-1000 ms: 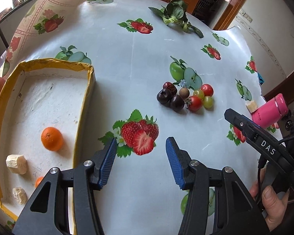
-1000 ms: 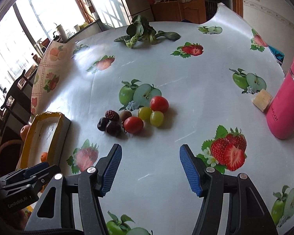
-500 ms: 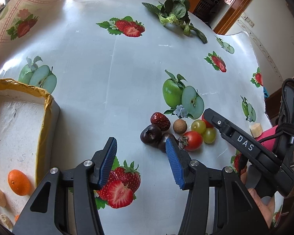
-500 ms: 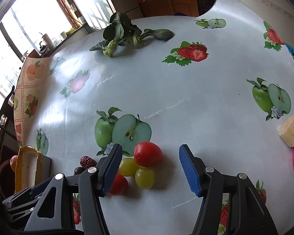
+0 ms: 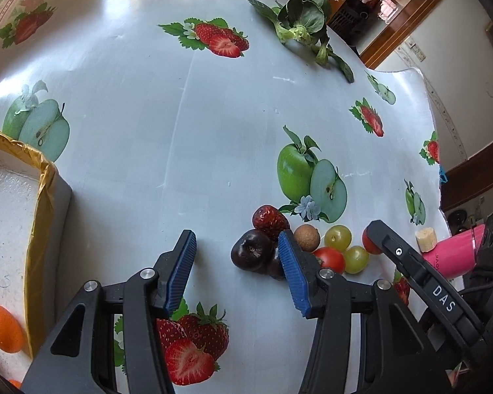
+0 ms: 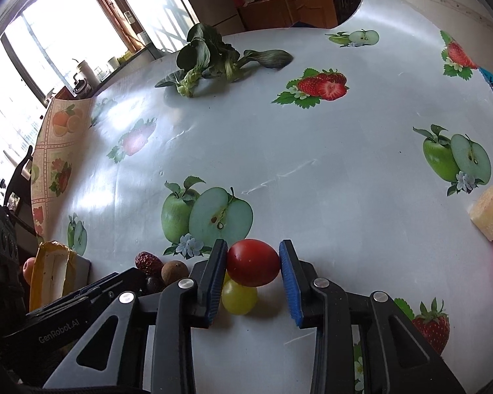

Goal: Organize fruits
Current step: 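Close the right tool on the red tomato while the left tool approaches a dark plum, then close the left tool on the dark plum while the right tool holds the tomato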

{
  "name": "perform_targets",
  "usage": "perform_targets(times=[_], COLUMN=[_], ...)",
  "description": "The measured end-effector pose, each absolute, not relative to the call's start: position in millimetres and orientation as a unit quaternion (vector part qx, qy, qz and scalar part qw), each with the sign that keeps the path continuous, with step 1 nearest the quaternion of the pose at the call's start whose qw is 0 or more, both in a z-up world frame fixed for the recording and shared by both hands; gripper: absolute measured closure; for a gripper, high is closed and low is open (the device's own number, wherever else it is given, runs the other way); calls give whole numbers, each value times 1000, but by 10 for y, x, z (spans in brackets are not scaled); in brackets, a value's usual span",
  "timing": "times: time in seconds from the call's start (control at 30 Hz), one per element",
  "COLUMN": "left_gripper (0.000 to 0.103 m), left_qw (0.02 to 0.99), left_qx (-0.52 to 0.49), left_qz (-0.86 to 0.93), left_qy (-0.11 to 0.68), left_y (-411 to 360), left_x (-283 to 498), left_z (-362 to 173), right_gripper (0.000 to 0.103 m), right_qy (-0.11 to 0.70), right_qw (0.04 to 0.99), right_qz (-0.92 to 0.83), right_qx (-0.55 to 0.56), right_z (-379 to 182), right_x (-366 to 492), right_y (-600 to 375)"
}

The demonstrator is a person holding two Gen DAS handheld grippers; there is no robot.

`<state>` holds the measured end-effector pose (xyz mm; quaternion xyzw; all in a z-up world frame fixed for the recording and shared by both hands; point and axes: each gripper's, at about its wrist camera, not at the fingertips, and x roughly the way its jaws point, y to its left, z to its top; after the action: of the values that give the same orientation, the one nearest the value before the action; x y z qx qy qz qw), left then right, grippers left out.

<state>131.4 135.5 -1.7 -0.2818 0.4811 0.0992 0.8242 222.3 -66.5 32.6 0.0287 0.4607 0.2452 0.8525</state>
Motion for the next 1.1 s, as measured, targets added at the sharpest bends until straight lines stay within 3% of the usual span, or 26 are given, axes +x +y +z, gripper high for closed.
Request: perform_targets(times=[0.03, 0.1, 0.17, 0.63, 0.8, 1.1], left_gripper=[54, 75, 83, 80, 86, 86], left_qw=[825, 828, 832, 838, 839, 843], left_qx=[-283, -279, -270, -221, -217, -234], left_qz=[98, 90, 77, 78, 70, 78], left_qy=[480, 479, 478, 493, 495, 478], left_y=[1364, 1353, 1298, 1208, 1187, 1232], left_x=[1311, 1304, 1310, 1436, 1239, 688], left_z=[-16, -6, 17, 23, 74, 356], right_gripper=[70, 70, 70, 70, 70, 70], right_qy=[461, 461, 461, 459, 457, 451], right_qw=[852, 852, 852, 854, 855, 854], right_qz=[246, 245, 246, 242, 242, 256], right_qx=[33, 40, 44, 43, 46, 39], right_z=[339, 368, 399, 508, 575, 708], right_x=[2197, 2136, 2076, 1793, 1733, 1495], right_y=[-692, -745, -780, -900, -948, -934])
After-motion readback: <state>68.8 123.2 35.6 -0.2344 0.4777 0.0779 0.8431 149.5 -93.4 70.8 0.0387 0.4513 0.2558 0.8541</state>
